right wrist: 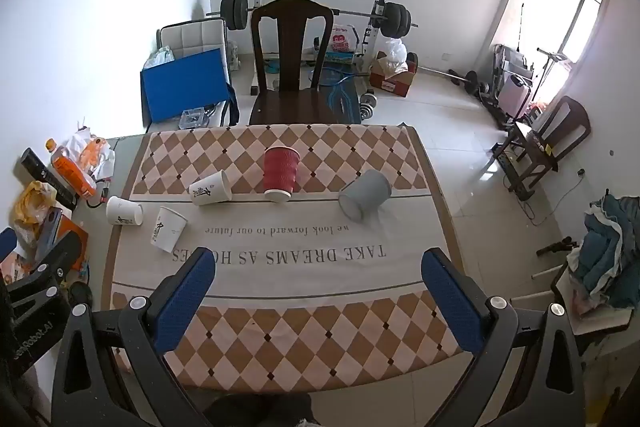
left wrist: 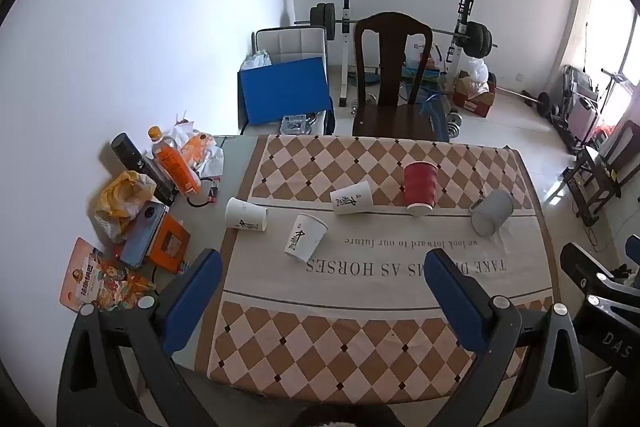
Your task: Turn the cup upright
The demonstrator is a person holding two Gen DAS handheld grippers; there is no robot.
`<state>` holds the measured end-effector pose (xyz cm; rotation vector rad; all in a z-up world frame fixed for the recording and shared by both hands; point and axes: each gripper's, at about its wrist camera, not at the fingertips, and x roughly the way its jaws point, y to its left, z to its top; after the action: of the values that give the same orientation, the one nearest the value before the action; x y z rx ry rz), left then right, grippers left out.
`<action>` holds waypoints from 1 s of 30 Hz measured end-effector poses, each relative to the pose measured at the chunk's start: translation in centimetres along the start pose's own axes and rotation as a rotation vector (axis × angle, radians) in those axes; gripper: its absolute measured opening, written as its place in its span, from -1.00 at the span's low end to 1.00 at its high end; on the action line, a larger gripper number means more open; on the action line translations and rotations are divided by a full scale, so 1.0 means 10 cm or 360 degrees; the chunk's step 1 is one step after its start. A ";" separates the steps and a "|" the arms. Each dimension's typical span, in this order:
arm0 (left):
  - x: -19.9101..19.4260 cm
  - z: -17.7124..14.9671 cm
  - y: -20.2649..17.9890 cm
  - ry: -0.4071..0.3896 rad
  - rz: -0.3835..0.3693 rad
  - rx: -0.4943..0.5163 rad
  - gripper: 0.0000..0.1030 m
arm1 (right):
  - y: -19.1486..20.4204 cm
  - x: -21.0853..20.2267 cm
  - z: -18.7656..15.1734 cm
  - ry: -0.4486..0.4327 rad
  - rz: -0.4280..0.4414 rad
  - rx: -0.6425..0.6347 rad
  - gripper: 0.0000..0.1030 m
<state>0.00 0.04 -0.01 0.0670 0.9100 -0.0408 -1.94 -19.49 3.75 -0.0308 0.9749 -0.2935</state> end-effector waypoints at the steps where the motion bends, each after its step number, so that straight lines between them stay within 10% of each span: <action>1: 0.00 0.00 0.00 0.0000 -0.0001 0.0000 1.00 | -0.01 -0.01 0.00 -0.0003 0.0020 0.0011 1.00; 30: -0.10 0.03 -0.02 0.0010 -0.0002 0.0000 1.00 | 0.00 -0.08 -0.07 0.0019 0.0011 0.0007 1.00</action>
<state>-0.38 -0.16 0.94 0.0666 0.9165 -0.0419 -2.97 -19.23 4.01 -0.0221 0.9858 -0.2898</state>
